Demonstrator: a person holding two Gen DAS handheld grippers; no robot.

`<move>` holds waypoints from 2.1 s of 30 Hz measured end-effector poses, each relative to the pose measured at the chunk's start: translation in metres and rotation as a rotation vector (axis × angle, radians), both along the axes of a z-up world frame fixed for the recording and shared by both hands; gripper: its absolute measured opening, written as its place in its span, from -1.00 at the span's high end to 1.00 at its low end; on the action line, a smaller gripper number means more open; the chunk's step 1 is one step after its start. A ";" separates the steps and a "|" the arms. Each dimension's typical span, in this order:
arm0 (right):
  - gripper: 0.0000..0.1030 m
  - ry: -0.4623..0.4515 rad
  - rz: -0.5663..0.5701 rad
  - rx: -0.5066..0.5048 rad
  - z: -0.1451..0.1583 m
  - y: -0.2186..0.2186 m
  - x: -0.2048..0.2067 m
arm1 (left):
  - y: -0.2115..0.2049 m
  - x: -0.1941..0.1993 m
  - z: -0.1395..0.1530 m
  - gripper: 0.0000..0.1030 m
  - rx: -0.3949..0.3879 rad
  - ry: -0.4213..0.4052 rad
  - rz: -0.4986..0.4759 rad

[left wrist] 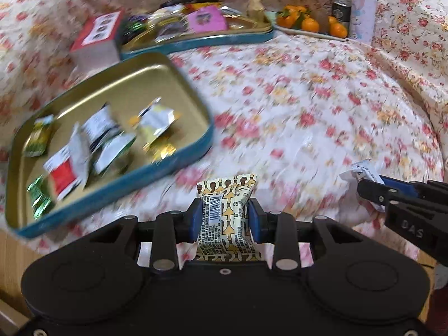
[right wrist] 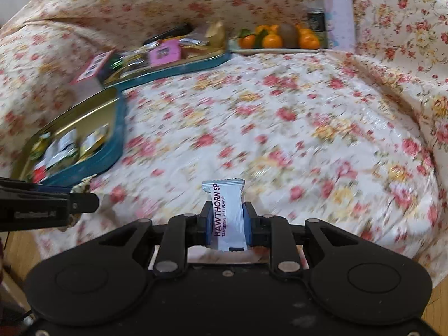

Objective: Organize snacks
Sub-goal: 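Carry the gold patterned and Hawthorn packets over the gold tray with both grippers, then open both grippers to drop the gold patterned and Hawthorn packets into the tray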

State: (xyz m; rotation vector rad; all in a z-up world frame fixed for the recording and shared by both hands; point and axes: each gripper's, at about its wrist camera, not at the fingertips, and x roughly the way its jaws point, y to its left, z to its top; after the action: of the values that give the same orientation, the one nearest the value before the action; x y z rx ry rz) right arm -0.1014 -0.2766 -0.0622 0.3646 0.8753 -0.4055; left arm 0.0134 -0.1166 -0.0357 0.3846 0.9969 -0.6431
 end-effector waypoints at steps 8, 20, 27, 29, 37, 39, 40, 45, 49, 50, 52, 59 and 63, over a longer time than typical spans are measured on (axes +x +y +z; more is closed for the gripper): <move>0.55 0.029 0.150 0.056 0.004 0.053 -0.005 | 0.057 -0.017 -0.005 0.16 0.023 -0.013 0.081; 0.55 -0.003 0.343 0.076 0.025 0.120 0.041 | 0.122 0.036 0.036 0.16 -0.041 -0.143 0.270; 0.55 -0.064 0.388 0.031 0.045 0.139 0.087 | 0.134 0.095 0.057 0.16 -0.067 -0.231 0.347; 0.55 -0.081 0.387 0.012 0.050 0.141 0.101 | 0.135 0.113 0.060 0.15 -0.079 -0.233 0.369; 0.55 -0.121 0.329 -0.022 0.060 0.136 0.150 | 0.135 0.150 0.039 0.15 -0.085 -0.190 0.420; 0.55 -0.124 0.318 -0.029 0.061 0.138 0.158 | 0.136 0.151 0.031 0.15 -0.072 -0.174 0.408; 0.55 -0.127 0.313 -0.033 0.061 0.138 0.164 | 0.135 0.151 0.028 0.15 -0.060 -0.175 0.395; 0.55 -0.123 0.284 -0.063 0.053 0.142 0.184 | 0.141 0.154 0.019 0.11 -0.055 -0.149 0.407; 0.55 -0.111 0.256 -0.057 0.042 0.144 0.203 | 0.144 0.154 0.020 0.09 -0.062 -0.159 0.421; 0.55 -0.106 0.251 -0.071 0.040 0.145 0.207 | 0.145 0.154 0.020 0.09 -0.063 -0.159 0.422; 0.55 -0.096 0.244 -0.082 0.035 0.145 0.212 | 0.147 0.155 0.021 0.08 -0.066 -0.156 0.427; 0.55 -0.067 0.237 -0.119 0.024 0.143 0.226 | 0.149 0.151 0.026 0.08 -0.096 -0.128 0.414; 0.54 -0.057 0.231 -0.143 0.021 0.139 0.237 | 0.147 0.149 0.028 0.08 -0.100 -0.125 0.406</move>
State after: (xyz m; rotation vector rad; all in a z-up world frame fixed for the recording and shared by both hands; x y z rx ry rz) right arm 0.1354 -0.1373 -0.0411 0.1401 0.8174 -0.2412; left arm 0.1620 0.0307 -0.0076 0.1247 0.8860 -0.2957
